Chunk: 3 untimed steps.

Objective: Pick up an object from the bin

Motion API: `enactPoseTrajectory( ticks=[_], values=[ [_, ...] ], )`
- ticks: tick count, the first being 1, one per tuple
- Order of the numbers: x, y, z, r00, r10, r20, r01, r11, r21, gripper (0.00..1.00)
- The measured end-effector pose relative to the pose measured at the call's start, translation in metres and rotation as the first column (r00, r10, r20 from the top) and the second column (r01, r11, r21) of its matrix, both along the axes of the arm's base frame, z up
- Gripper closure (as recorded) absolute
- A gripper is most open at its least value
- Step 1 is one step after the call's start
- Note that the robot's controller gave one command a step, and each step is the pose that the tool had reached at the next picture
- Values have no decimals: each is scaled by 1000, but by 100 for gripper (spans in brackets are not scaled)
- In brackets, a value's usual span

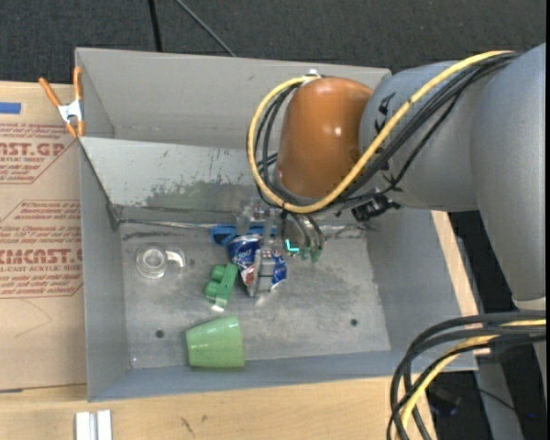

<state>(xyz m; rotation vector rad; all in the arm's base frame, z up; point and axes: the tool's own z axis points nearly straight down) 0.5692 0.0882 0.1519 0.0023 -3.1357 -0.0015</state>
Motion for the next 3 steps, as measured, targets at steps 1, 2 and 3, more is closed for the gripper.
enactPoseTrajectory(
  ticks=[1, 2, 3],
  values=[
    [3, -12, -85, 995, 103, 6, -103, 995, -1, 0],
    [4, -11, -81, 995, 103, 9, -103, 995, 1, 100],
    [10, -33, -81, 887, 461, 12, -461, 887, -2, 100]
  ],
)
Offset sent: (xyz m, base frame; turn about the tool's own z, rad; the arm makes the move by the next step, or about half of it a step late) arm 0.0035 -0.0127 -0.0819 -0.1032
